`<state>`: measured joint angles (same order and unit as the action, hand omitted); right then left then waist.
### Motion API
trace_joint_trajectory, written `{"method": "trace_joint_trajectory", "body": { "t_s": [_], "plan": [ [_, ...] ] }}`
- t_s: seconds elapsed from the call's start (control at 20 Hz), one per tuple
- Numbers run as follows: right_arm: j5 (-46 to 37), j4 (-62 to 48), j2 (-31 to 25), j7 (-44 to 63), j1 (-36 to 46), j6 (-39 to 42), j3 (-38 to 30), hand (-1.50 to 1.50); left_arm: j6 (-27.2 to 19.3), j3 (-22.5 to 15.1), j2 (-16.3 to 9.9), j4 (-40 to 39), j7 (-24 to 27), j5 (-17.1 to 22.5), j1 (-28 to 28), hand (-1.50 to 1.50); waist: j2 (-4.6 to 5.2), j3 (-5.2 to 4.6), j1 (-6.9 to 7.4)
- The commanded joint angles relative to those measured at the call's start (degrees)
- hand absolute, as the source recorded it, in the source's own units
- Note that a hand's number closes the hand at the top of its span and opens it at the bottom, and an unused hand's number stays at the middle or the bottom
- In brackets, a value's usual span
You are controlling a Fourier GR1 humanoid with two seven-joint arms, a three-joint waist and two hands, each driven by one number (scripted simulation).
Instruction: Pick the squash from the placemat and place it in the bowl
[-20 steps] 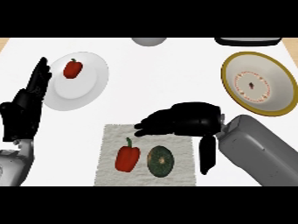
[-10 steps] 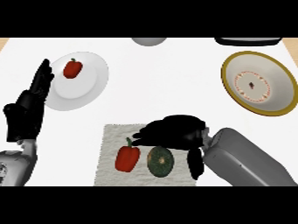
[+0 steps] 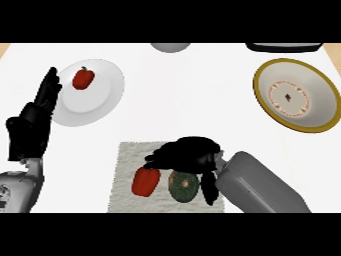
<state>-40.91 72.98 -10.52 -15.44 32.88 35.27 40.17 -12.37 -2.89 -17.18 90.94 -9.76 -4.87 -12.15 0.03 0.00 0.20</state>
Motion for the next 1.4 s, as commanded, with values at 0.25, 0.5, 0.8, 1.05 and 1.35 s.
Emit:
{"method": "trace_joint_trajectory", "body": {
  "t_s": [0.25, 0.5, 0.8, 1.05, 1.35],
  "plan": [
    [-9.91, -5.00, 2.06, -6.84, -2.40, -4.08, 2.06, 1.50, 2.74, 2.10, -0.14, 4.48, -4.67, -1.09, -1.39, 0.00, -0.02, 0.02, 0.13],
    [-13.86, -6.73, 3.07, -12.57, -3.92, -10.09, 1.22, 1.50, 2.70, 2.15, 2.48, 2.33, -0.07, -1.86, 1.96, 0.00, -0.05, 0.00, -0.04],
    [-14.34, -9.27, 7.47, -14.83, -1.02, -6.65, -4.12, 1.50, 3.93, 3.31, 2.43, 5.11, -1.80, -2.98, 2.66, 0.00, -0.08, 0.00, 0.09],
    [-16.23, -0.07, 9.33, -5.30, -9.12, -6.86, -3.97, 1.50, 4.61, 5.55, 2.36, 1.66, -0.26, -1.99, 1.40, 0.00, -0.23, -0.01, -0.41],
    [-12.43, 1.50, 10.49, 22.35, -18.40, -21.40, -7.96, 1.50, 3.64, 4.22, 2.86, 1.94, -0.13, -3.37, 2.08, 0.00, -0.74, -0.02, -1.66]
  ]
}}
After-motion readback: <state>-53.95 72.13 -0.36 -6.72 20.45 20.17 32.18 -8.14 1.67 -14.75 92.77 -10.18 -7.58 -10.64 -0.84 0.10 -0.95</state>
